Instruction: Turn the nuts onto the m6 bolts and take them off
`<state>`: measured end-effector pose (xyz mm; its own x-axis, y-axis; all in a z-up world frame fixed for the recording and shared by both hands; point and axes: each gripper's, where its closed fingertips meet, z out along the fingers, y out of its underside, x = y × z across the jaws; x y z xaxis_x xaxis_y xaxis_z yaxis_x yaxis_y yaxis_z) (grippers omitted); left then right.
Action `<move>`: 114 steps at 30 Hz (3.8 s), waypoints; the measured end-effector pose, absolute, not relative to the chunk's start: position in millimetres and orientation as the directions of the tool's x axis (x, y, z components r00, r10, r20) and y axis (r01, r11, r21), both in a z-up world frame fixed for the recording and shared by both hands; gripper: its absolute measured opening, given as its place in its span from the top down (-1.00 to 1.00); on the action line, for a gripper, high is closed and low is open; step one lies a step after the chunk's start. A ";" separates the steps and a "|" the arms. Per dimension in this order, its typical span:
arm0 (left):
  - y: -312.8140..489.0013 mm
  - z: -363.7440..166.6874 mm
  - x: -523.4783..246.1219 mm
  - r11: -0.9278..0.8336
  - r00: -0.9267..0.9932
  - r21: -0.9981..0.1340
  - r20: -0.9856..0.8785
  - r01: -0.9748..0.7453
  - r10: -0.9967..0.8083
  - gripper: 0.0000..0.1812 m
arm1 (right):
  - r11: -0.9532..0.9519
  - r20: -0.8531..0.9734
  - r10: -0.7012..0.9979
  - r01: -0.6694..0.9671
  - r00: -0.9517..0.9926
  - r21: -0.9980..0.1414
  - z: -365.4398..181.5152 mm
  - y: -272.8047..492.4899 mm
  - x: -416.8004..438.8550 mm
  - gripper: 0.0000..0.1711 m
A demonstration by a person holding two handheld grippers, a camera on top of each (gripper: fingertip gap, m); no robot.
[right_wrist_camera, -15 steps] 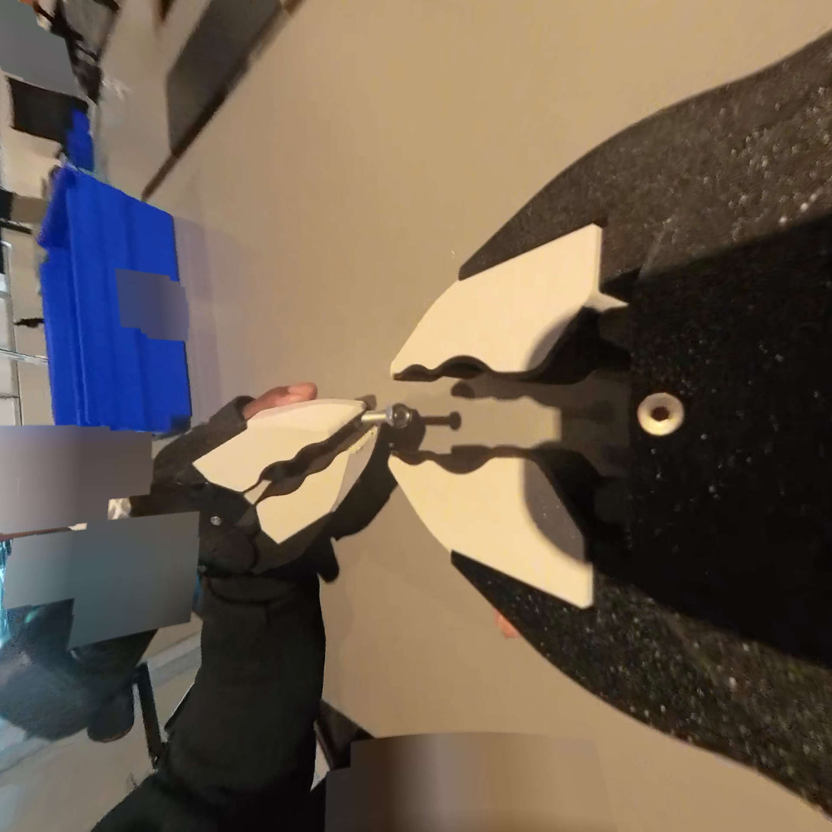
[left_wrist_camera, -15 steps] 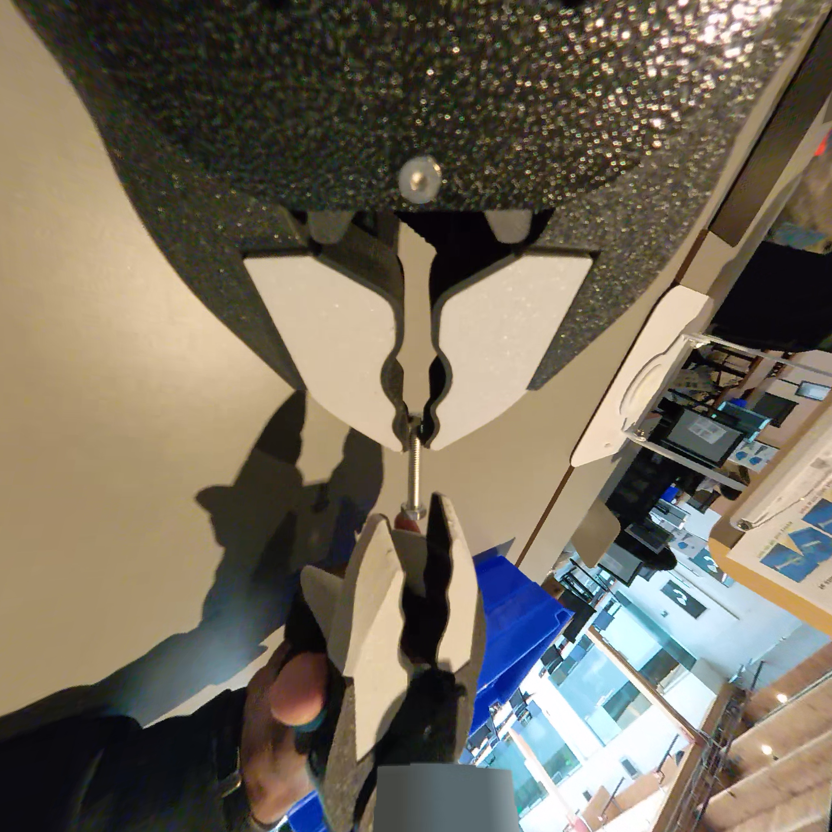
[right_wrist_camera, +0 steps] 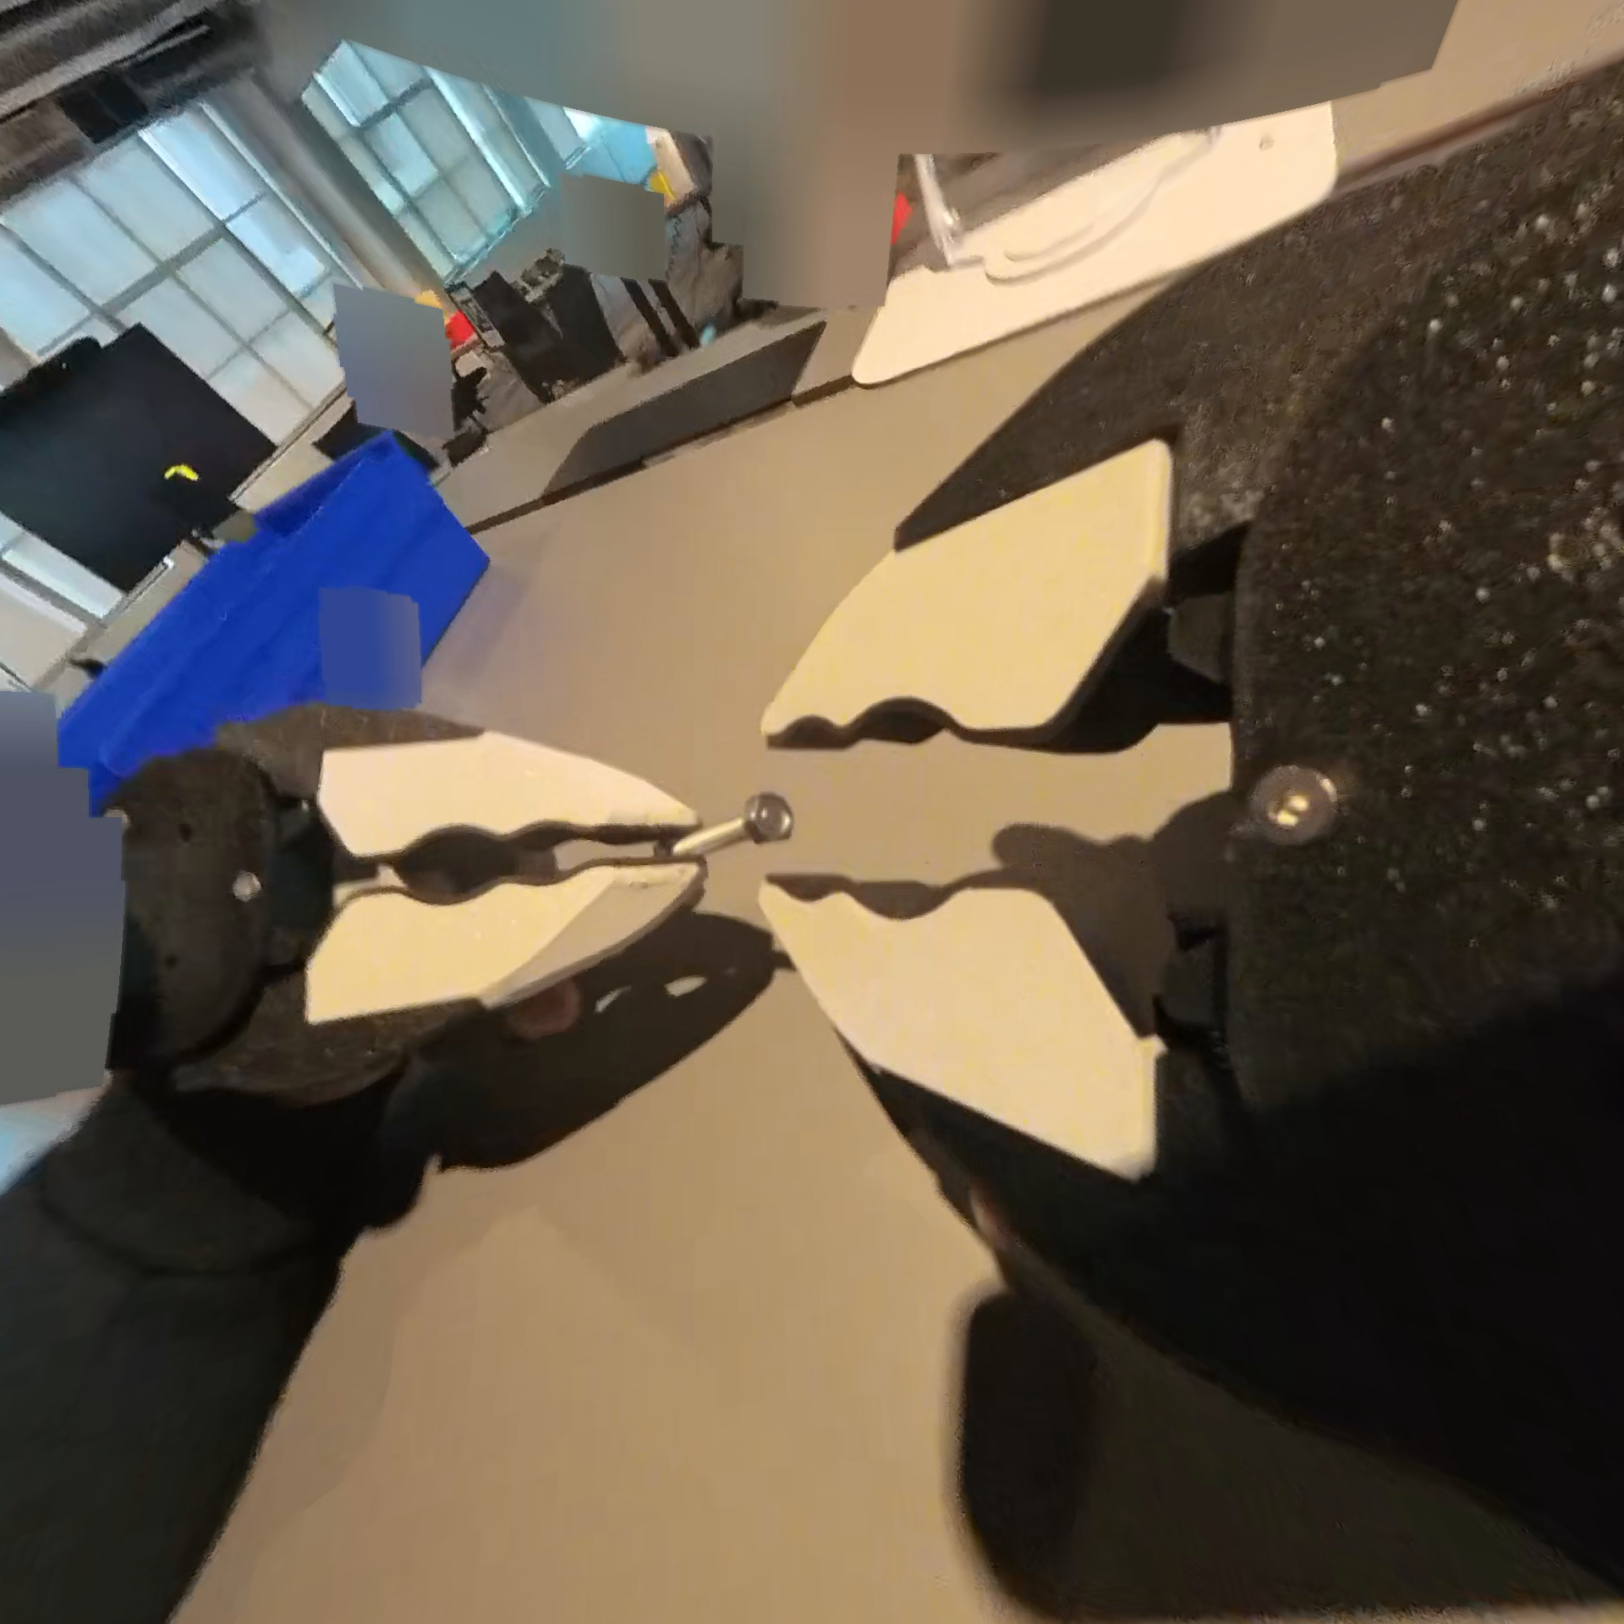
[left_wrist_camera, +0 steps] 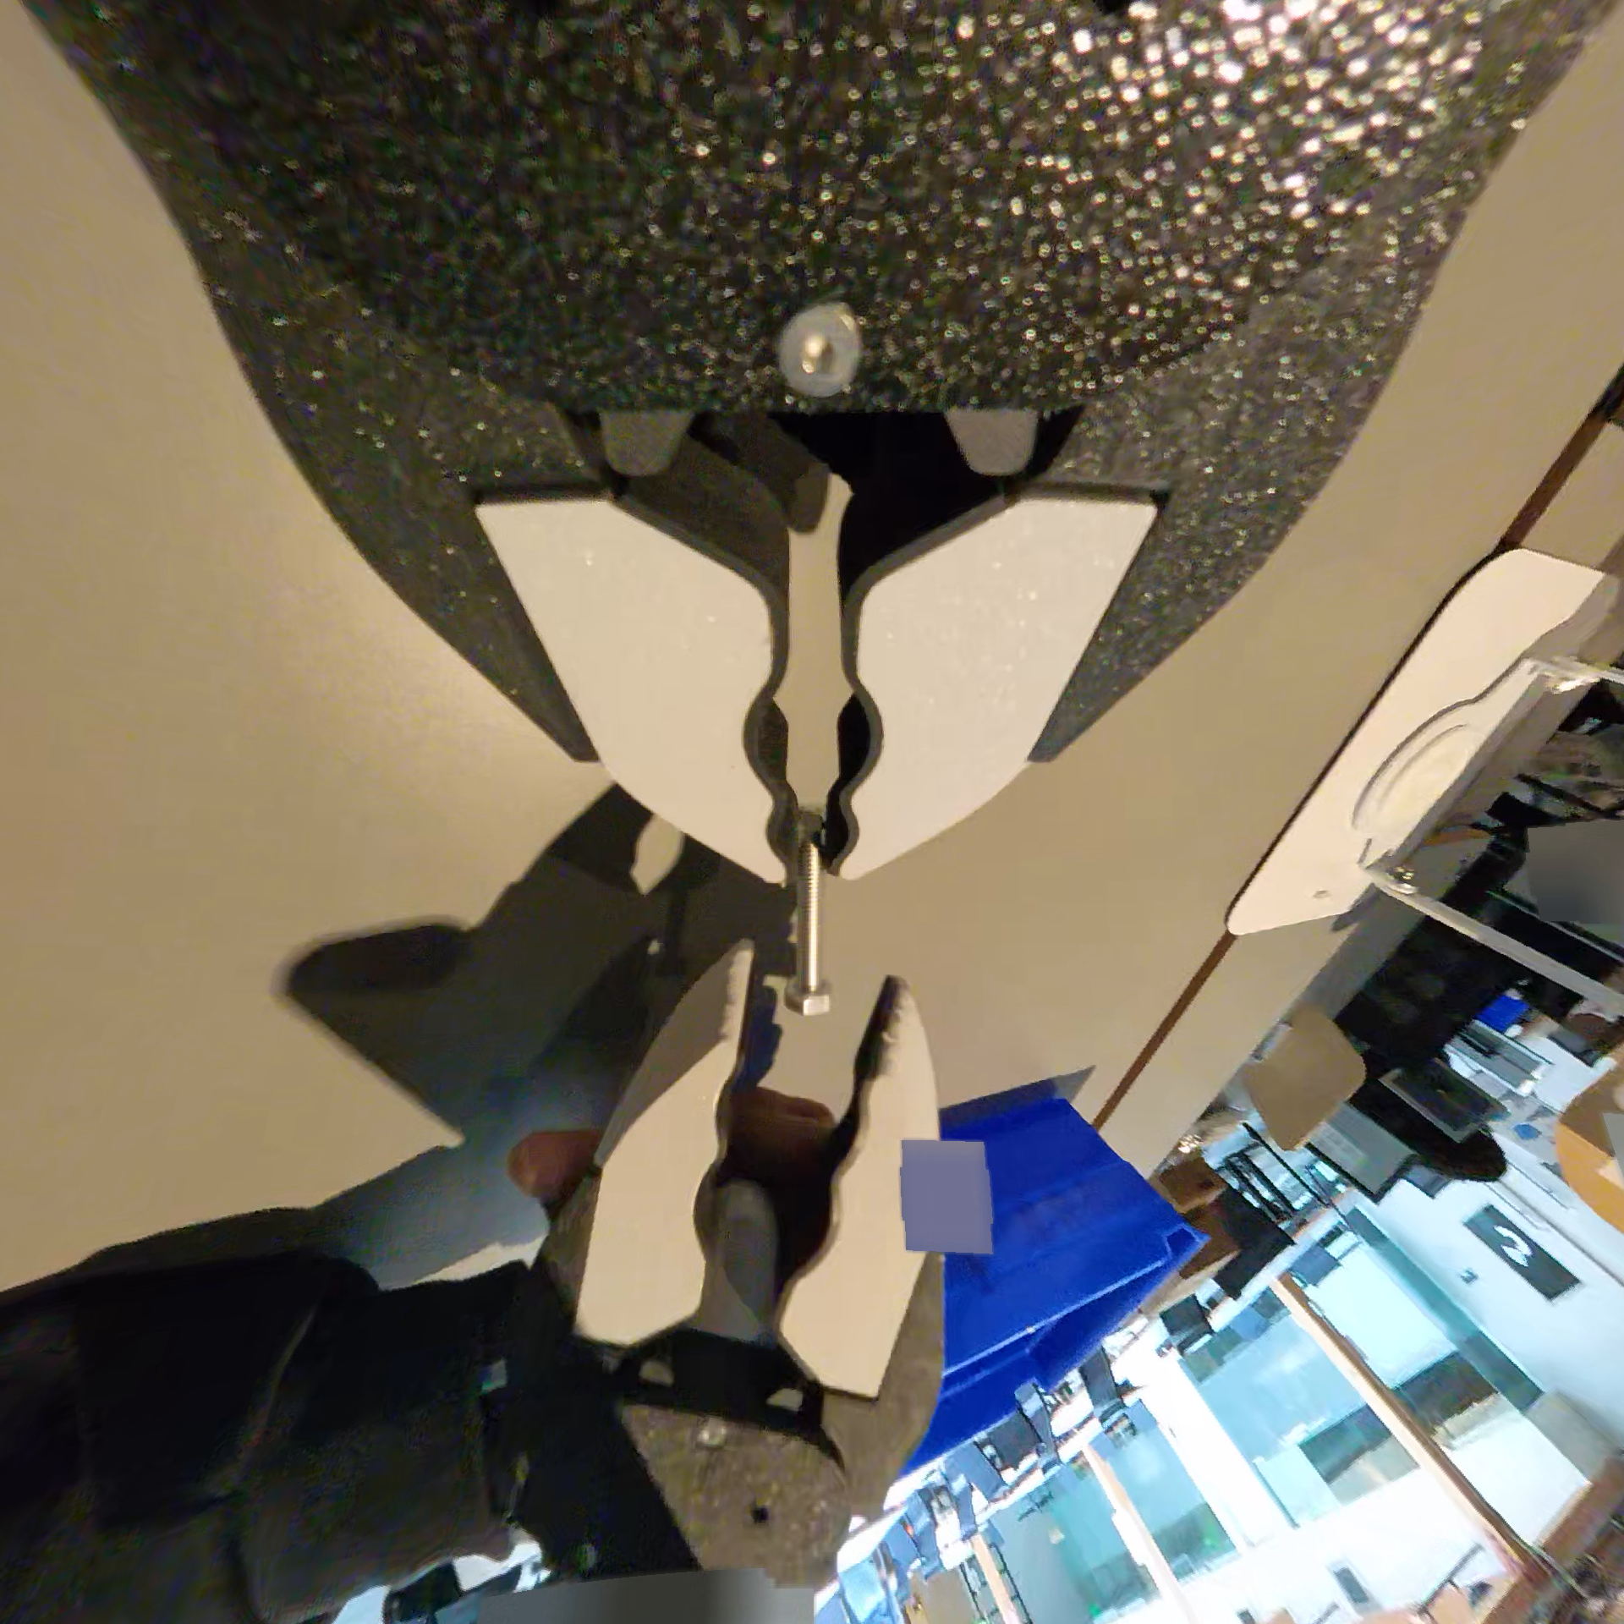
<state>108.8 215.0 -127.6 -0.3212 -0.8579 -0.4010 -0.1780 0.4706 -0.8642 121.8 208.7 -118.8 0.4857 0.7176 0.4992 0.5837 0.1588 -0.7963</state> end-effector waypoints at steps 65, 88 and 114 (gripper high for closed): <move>210.7 -134.2 103.5 0.402 -0.386 -0.879 -0.287 -0.258 -0.877 0.94 | 0.261 0.680 0.645 0.736 0.347 -0.624 -125.2 207.9 113.0 0.88; 200.7 -138.3 96.6 0.346 -0.456 -0.892 -0.188 -0.292 -0.870 0.94 | 0.226 0.660 0.683 0.769 0.313 -0.598 -138.6 205.4 108.0 0.78; 228.6 -124.7 108.0 0.686 -0.228 -0.696 -0.647 -0.212 -0.727 0.94 | -0.279 -0.044 0.753 0.258 0.656 -0.925 -118.2 221.7 115.3 0.88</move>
<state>108.0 228.6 -124.7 -0.2282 -0.7274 -0.6471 -0.2123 0.6859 -0.6961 115.3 221.7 -118.2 0.6564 0.7532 -0.0437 0.2585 -0.2789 -0.9249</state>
